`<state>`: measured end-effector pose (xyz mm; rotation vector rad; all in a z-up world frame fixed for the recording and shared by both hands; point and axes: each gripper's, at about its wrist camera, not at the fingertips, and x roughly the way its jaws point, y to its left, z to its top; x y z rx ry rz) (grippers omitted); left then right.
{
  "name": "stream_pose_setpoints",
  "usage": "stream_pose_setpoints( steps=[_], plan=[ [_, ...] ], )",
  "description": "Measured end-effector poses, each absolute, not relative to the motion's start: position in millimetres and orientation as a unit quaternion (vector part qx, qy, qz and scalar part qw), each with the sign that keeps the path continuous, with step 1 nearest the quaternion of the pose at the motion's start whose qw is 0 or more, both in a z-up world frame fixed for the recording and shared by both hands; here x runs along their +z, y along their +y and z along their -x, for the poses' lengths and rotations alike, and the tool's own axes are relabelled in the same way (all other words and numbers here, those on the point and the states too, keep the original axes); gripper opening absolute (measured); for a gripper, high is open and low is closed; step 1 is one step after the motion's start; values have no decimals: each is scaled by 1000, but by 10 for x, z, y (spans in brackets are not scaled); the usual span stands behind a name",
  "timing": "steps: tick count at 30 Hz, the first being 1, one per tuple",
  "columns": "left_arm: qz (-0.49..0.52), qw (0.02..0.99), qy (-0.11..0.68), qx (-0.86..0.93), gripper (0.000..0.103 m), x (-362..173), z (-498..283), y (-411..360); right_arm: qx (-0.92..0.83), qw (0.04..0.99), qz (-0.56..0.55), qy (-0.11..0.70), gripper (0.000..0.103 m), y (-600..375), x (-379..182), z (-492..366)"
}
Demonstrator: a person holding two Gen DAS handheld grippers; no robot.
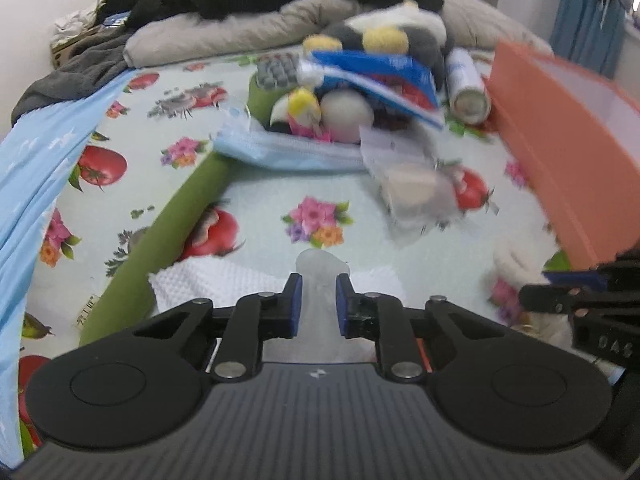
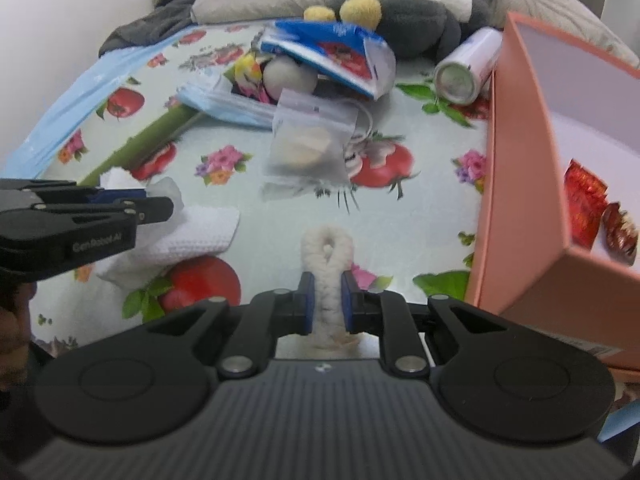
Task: Organize soft objects
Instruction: 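Lift the white hair tie with the right tool while the left tool grasps the clear plastic piece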
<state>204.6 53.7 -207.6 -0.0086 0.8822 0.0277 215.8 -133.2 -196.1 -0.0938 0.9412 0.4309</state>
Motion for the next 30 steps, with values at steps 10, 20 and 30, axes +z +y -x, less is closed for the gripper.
stream_pose_setpoints(
  steps=[10, 20, 30],
  plan=[
    [44, 930, 365, 10, 21, -1398, -1909, 469, 207, 895, 34, 394, 17, -1412, -1437, -2097],
    [114, 916, 384, -9, 27, -1477, -1775, 535, 208, 889, 24, 407, 17, -1451, -1518, -1950],
    [101, 911, 399, 25, 34, -1668, -1396, 655, 221, 877, 23, 427, 17, -1400, -1672, -1776]
  ],
)
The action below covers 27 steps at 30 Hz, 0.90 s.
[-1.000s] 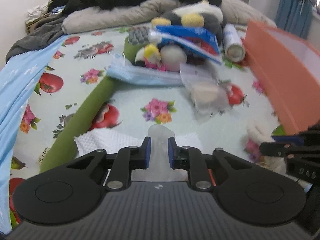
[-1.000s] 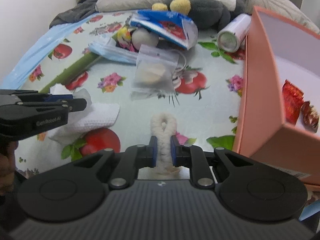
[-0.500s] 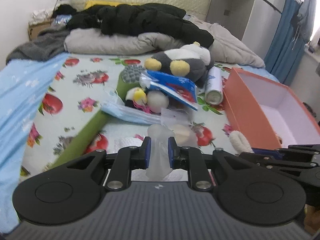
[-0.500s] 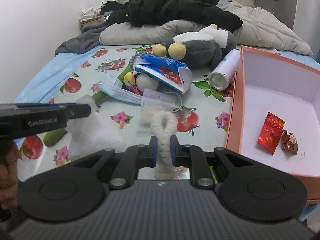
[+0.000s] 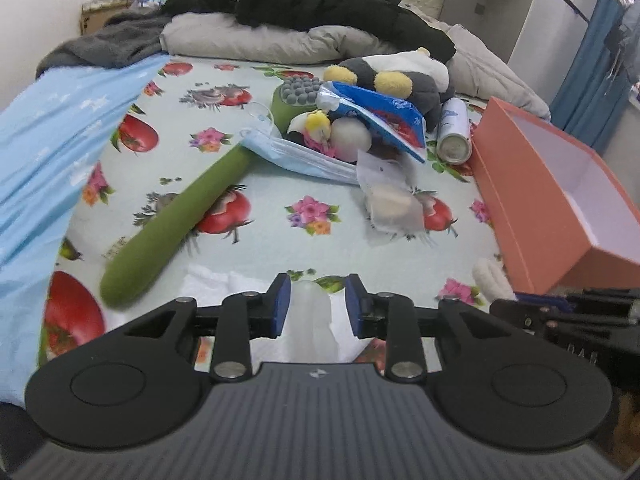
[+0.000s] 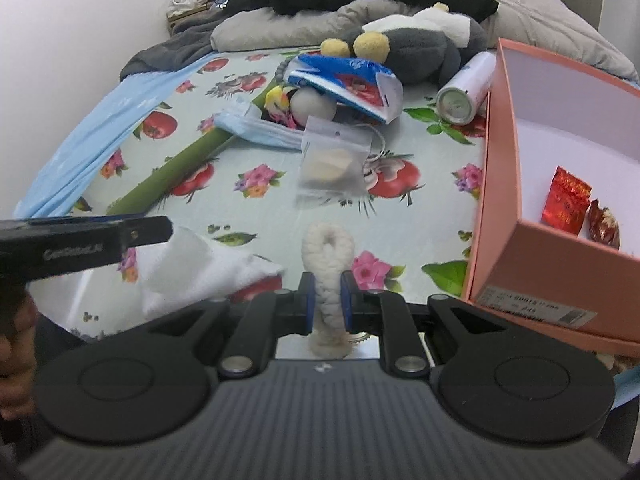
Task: Organize soft objects
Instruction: 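Lift the white hair tie with the right tool while the left tool grasps the clear plastic piece, then carry the hair tie and clear plastic piece over the pink box with both tools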
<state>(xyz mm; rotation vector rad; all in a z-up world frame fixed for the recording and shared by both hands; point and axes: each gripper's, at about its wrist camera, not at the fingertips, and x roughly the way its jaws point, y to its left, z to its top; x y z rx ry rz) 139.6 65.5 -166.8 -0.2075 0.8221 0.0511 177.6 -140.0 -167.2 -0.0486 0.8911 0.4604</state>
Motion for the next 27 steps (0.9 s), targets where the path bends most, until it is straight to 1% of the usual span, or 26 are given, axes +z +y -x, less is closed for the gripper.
stream_pose_setpoints(
  steps=[6, 18, 25, 26, 27],
  plan=[
    [82, 912, 400, 22, 34, -1734, -1297, 672, 226, 872, 25, 433, 17, -1362, -1723, -1752],
    [23, 904, 424, 55, 32, -2042, -1421, 668, 223, 864, 26, 450, 17, -1358, -1837, -1777],
    [-6, 899, 430, 76, 32, -2135, -1446, 707, 224, 860, 26, 457, 17, -1342, -1884, -1802],
    [-3, 900, 430, 78, 28, -2139, -1443, 726, 224, 860, 26, 457, 17, -1341, -1885, -1803],
    [1, 900, 429, 81, 27, -2146, -1442, 753, 224, 860, 27, 457, 17, -1339, -1884, -1803]
  ],
)
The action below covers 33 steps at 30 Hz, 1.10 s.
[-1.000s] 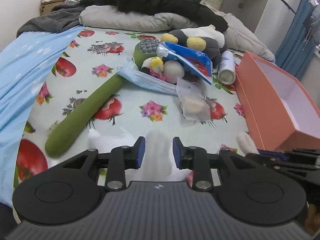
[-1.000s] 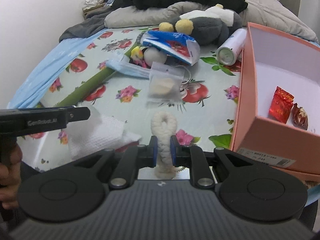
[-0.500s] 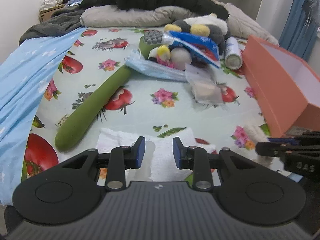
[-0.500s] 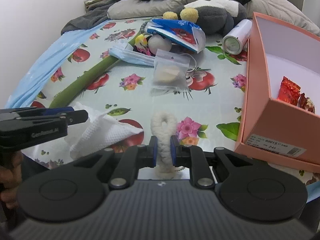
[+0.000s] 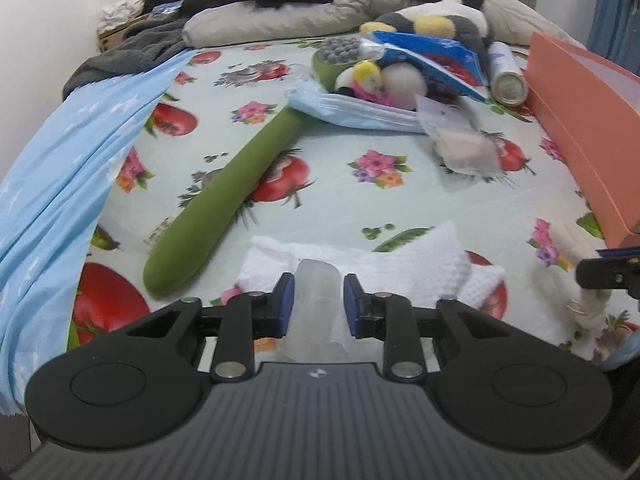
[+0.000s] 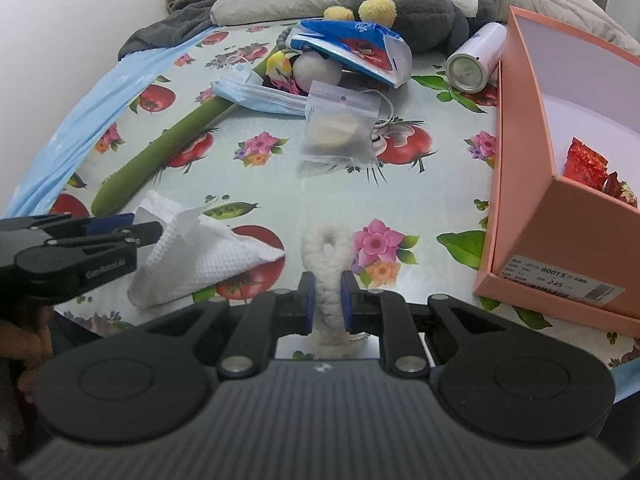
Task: Organize soft objects
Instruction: 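Carry the hair tie and clear plastic piece over the pink box with both tools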
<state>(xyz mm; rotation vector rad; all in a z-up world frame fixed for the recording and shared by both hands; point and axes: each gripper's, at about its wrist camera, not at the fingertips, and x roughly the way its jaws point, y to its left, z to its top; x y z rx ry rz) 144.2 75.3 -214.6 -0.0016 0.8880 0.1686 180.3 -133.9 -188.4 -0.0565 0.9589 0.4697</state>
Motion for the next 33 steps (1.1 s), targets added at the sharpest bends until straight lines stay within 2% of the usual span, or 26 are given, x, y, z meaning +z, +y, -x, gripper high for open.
stream_pose_setpoints(
  steps=[5, 10, 21, 33],
  plan=[
    [15, 900, 425, 91, 21, -2133, -1426, 833, 223, 864, 29, 451, 17, -1336, -1835, -1811],
    [37, 907, 410, 93, 21, -1977, -1398, 856, 222, 871, 29, 437, 17, -1351, -1722, -1805],
    [106, 929, 349, 58, 21, -1287, -1297, 800, 219, 891, 21, 397, 17, -1461, -1332, -1778],
    [99, 955, 279, -9, 21, -416, -1392, 255, 209, 925, 1, 317, 17, -1771, -537, -1701]
  ],
)
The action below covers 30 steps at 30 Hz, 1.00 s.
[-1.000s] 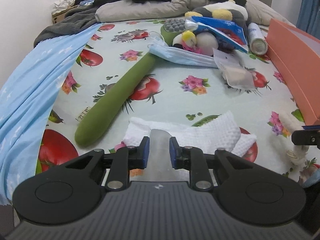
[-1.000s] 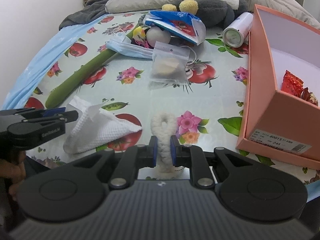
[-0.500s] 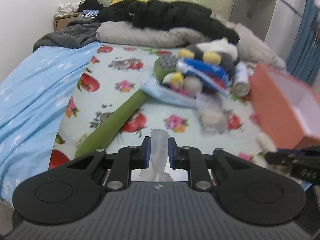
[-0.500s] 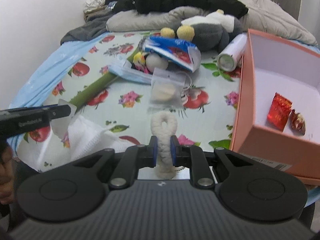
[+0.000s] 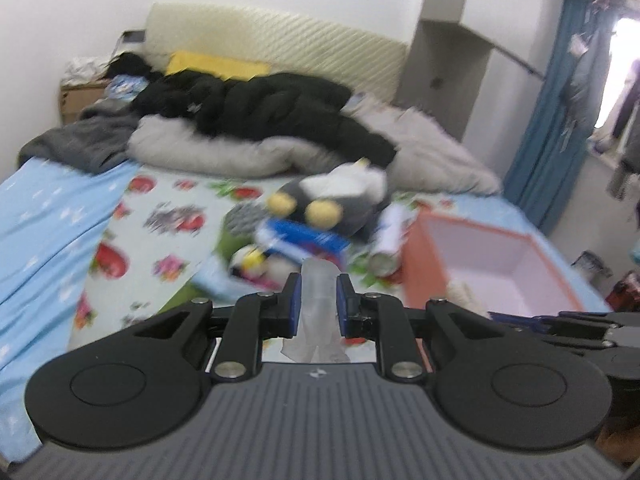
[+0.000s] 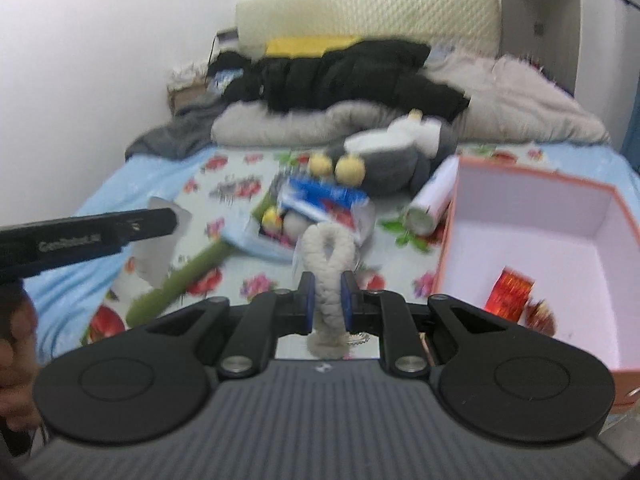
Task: Organize soft objects
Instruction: 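Carry the hair tie and clear plastic piece over the pink box with both tools, then open both tools to drop the hair tie and plastic piece into the box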
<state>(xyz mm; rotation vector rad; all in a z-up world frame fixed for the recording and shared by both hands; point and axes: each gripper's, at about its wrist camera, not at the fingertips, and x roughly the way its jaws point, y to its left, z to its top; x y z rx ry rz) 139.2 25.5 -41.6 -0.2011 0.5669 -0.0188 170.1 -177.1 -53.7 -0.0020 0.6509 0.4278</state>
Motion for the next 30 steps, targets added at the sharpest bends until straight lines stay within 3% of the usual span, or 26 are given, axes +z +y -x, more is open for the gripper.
stream_pose_setpoints(
  steps=[8, 14, 30],
  plan=[
    [84, 965, 237, -73, 21, 106, -1661, -331, 180, 948, -9, 262, 17, -2183, -72, -1680],
    [81, 960, 241, -121, 22, 191, -1956, -887, 142, 955, -21, 261, 17, -2594, -38, -1828],
    [48, 906, 374, -193, 22, -720, -3148, -2052, 37, 919, -69, 386, 17, -3595, -945, -2667]
  ],
)
